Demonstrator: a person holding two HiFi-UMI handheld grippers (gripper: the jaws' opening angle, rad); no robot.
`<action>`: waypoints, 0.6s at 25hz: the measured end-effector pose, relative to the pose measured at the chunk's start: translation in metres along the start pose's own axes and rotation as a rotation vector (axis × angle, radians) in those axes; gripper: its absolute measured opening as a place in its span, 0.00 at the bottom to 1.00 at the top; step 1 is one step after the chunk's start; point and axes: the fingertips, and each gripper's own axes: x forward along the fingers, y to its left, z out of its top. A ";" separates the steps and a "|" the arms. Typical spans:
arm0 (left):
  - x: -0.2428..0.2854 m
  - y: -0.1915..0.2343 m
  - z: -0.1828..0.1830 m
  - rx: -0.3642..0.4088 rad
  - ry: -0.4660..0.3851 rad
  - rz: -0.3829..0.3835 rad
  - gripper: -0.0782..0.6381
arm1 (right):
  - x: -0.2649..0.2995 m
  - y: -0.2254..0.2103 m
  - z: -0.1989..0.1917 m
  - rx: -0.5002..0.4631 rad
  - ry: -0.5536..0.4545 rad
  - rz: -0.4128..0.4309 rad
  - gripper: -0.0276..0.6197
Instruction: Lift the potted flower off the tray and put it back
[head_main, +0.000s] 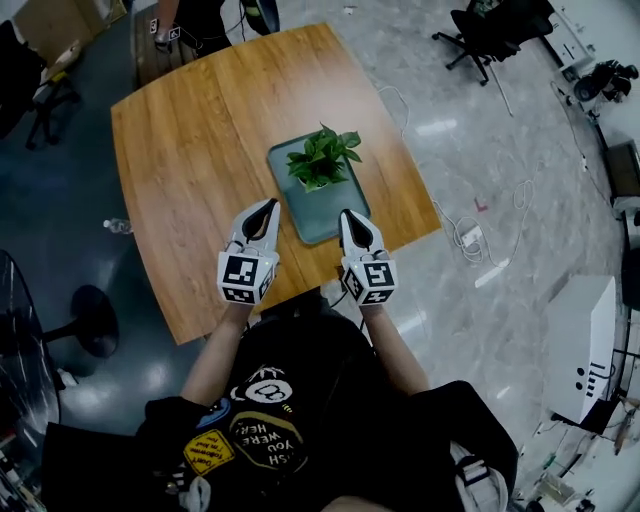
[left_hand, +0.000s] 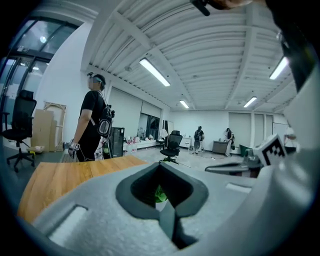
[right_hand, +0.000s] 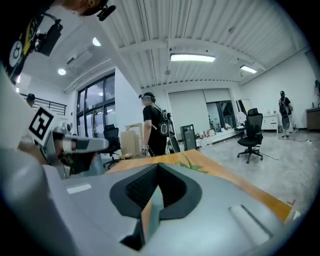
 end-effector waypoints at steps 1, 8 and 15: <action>-0.006 -0.004 0.008 0.015 -0.011 0.003 0.11 | -0.006 0.006 0.015 0.006 -0.010 0.001 0.05; -0.017 -0.024 0.041 0.041 -0.069 -0.006 0.11 | -0.022 0.032 0.076 -0.034 -0.082 0.036 0.05; -0.017 -0.030 0.052 0.048 -0.074 -0.019 0.11 | -0.018 0.039 0.086 -0.040 -0.090 0.050 0.05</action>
